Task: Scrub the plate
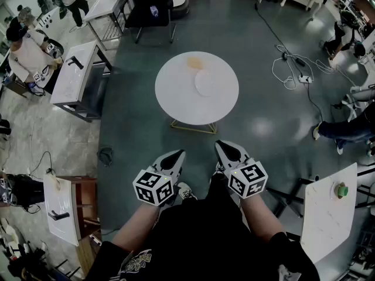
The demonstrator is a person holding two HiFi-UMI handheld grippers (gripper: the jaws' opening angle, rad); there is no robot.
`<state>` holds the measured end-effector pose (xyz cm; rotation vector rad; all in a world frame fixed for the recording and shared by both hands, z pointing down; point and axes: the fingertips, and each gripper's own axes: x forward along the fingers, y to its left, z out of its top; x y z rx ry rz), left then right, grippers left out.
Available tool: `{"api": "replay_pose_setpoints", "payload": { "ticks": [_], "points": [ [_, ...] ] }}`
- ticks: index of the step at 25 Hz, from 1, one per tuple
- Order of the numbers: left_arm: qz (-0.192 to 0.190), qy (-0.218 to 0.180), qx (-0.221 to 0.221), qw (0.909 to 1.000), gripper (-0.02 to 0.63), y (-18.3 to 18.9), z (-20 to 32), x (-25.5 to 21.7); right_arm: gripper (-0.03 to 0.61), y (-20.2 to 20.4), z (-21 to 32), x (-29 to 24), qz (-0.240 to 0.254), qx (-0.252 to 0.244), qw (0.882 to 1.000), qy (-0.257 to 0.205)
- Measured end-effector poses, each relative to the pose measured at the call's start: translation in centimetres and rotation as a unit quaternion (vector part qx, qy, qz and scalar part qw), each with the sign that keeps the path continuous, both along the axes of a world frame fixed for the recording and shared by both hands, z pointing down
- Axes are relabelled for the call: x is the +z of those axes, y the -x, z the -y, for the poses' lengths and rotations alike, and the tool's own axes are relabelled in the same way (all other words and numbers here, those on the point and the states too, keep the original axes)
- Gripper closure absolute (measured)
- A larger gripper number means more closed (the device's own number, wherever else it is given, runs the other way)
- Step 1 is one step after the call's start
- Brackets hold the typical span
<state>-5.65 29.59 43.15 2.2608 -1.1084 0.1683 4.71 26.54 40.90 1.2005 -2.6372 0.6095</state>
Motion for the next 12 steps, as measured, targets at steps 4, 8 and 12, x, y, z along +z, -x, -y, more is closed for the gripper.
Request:
{"api": "replay_pose_setpoints", "payload": {
  "ticks": [4,8,12],
  "points": [
    [0.001,0.001,0.001,1.0,0.609,0.3,0.6,0.0,0.558,0.4,0.7,0.0,-0.001,-0.001,1.0,-0.001],
    [0.0,0.001,0.002,1.0,0.609,0.2,0.8,-0.1,0.557,0.4,1.0,-0.1,-0.001,-0.001,1.0,-0.002],
    [-0.004,0.003,0.006,1.0,0.608,-0.1,1.1,0.0,0.557,0.2,1.4,-0.3,0.003,0.002,1.0,-0.008]
  ]
}}
